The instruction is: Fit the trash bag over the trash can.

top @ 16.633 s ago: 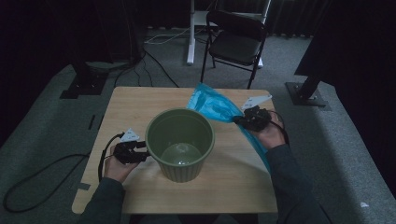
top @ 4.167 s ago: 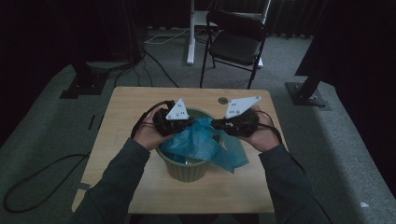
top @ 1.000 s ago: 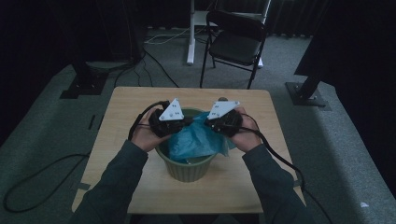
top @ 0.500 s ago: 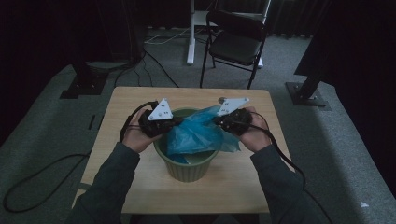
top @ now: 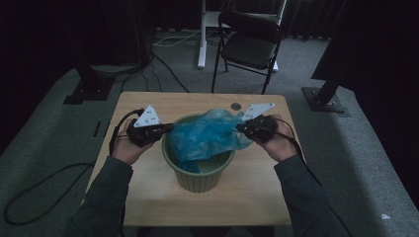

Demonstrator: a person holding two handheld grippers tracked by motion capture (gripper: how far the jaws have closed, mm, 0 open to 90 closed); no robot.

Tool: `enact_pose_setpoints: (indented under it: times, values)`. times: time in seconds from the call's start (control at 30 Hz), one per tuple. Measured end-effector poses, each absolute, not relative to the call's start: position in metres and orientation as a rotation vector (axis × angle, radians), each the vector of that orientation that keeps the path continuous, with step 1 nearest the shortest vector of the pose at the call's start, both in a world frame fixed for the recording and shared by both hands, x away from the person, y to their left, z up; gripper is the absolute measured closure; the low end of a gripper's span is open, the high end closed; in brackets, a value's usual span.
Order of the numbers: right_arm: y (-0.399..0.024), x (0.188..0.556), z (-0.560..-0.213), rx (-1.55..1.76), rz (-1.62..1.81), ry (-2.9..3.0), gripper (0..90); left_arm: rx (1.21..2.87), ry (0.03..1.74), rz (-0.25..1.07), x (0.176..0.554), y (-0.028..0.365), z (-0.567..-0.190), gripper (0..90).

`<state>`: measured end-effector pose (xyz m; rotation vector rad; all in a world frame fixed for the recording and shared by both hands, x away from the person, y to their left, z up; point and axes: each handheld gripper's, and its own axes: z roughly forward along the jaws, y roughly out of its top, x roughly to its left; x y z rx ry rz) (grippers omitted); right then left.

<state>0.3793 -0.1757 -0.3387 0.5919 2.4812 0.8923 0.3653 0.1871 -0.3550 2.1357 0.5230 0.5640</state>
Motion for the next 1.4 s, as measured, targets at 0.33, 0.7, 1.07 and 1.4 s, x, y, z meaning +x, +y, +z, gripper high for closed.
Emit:
enact_pose_setpoints:
  times: [0.33,0.7,1.07,1.4]
  values:
    - [-0.180,0.379,-0.338,0.613,0.906,2.492,90.0,2.113,0.566,0.555,0.364,0.203,-0.363,89.3]
    - [-0.172,0.374,-0.337,0.565,0.962,2.511,75.2,2.106,0.577,0.561,0.362,0.203,-0.366,89.3]
    - [-0.162,0.369,-0.326,0.529,1.041,2.494,63.6,2.093,0.563,0.564,0.361,0.198,-0.364,89.2]
    - [-0.143,0.378,-0.333,0.498,0.981,2.521,88.7,2.090,0.534,0.557,0.361,0.189,-0.361,84.0]
